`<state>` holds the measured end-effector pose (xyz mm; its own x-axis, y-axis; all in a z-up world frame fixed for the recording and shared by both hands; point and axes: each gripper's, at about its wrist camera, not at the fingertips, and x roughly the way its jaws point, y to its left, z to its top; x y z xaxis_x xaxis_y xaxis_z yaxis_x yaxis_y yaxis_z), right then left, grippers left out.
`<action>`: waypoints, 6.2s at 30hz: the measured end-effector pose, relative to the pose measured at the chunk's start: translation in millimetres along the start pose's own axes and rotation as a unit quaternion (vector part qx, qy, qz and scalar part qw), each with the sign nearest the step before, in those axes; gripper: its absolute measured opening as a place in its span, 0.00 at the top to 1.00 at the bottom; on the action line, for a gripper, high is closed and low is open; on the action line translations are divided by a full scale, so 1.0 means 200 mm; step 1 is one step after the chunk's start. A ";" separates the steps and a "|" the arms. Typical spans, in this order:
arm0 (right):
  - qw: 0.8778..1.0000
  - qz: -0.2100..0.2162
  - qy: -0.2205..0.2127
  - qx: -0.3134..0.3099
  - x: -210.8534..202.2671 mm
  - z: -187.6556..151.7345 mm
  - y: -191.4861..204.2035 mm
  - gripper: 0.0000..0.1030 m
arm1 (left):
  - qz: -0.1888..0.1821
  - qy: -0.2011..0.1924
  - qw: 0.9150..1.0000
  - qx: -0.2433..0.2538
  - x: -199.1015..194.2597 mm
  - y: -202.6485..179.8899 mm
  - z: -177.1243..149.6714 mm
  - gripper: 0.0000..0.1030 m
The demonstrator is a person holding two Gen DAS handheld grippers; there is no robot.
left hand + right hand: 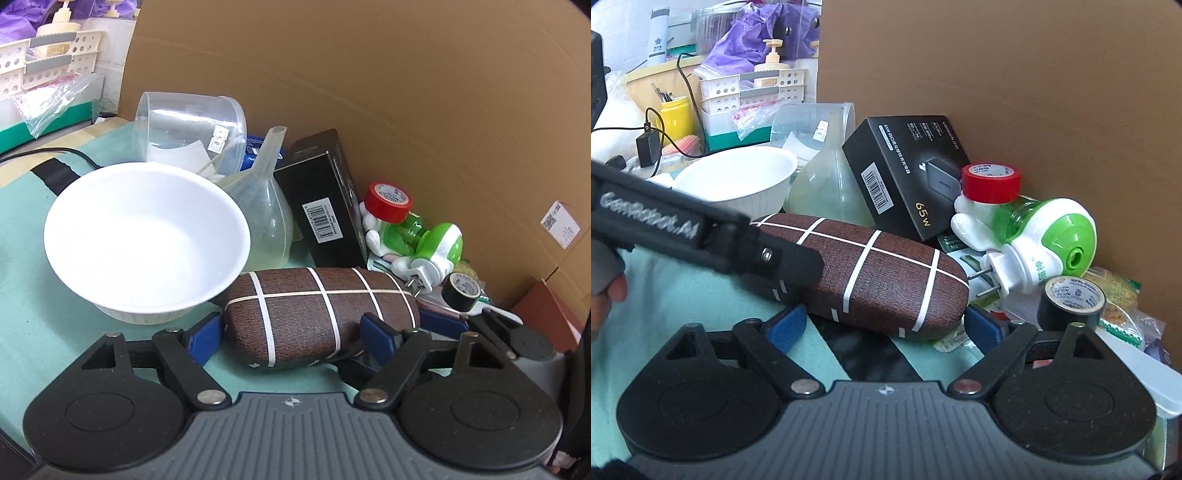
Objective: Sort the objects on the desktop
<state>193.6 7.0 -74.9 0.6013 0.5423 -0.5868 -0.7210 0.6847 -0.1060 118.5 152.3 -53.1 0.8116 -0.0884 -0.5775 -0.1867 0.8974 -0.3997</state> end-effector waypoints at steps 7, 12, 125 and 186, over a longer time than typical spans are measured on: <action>0.999 0.025 -0.031 -0.007 -0.16 -0.03 0.07 0.21 | -0.014 0.007 1.000 0.014 -0.03 -0.03 -0.03 0.26; 0.994 0.002 -0.046 -0.094 -0.25 -0.02 0.24 0.20 | -0.022 0.015 1.000 0.014 -0.05 -0.04 -0.06 0.28; 0.986 -0.080 0.010 0.147 -0.54 -0.28 0.27 0.41 | -0.041 0.107 0.984 0.135 -0.03 -0.51 -0.09 0.25; 0.910 -0.331 -0.071 0.238 -1.21 -0.68 -0.94 0.18 | -0.274 0.076 0.910 0.302 0.27 -2.03 -0.34 0.10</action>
<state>137.0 -319.3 -22.4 0.9124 -0.0320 -0.4081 0.0268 0.9995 -0.0185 200.3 -246.0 30.3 0.5970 -0.6114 -0.5194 0.5980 0.7707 -0.2199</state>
